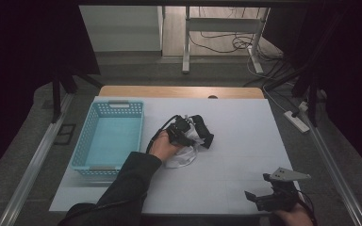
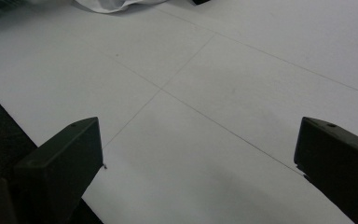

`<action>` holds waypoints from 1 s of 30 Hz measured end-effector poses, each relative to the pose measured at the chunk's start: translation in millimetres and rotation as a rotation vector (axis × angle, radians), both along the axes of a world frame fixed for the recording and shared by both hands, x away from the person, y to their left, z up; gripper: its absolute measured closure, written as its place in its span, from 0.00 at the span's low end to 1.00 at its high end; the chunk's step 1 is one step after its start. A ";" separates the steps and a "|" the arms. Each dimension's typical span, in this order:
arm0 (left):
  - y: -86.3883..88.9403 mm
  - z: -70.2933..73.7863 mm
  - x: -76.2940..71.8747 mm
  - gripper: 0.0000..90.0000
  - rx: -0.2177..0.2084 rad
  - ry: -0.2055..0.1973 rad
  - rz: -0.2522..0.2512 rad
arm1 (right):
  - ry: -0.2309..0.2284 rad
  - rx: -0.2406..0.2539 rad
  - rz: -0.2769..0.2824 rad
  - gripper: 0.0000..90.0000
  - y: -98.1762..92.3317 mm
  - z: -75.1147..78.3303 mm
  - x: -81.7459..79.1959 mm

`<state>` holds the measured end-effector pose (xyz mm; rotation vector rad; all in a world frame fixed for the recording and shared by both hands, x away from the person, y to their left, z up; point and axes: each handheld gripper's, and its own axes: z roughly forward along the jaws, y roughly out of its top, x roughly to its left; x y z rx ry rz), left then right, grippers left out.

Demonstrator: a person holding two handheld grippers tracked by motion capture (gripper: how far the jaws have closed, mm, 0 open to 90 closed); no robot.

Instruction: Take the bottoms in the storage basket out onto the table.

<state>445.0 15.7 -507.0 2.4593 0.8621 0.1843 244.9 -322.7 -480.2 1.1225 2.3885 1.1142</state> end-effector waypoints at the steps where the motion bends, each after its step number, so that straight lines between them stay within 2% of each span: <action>1: 0.5 0.6 0.4 0.49 0.000 -0.001 0.005 | 0.000 0.000 0.000 0.02 0.0 0.0 0.0; 5: 2.2 1.9 0.9 0.41 -0.002 -0.003 0.023 | 0.001 0.000 0.000 0.02 0.0 0.0 0.1; 11: 3.3 4.4 1.4 0.30 -0.009 0.016 0.028 | 0.001 -0.002 0.001 0.02 0.2 -0.1 0.1; 15: 3.6 8.3 0.0 0.21 -0.002 0.024 0.022 | 0.002 -0.002 0.002 0.02 0.3 0.0 0.1; 18: 3.0 11.7 -3.1 0.15 0.010 0.014 0.019 | 0.001 -0.004 0.003 0.01 0.5 -0.1 0.1; 21: 4.0 13.7 -4.9 0.09 0.003 0.021 0.009 | 0.003 -0.004 0.003 0.02 0.6 -0.1 0.2; 30: 9.8 17.8 -6.5 0.01 -0.026 0.030 0.002 | 0.004 -0.005 0.002 0.02 0.7 0.0 0.2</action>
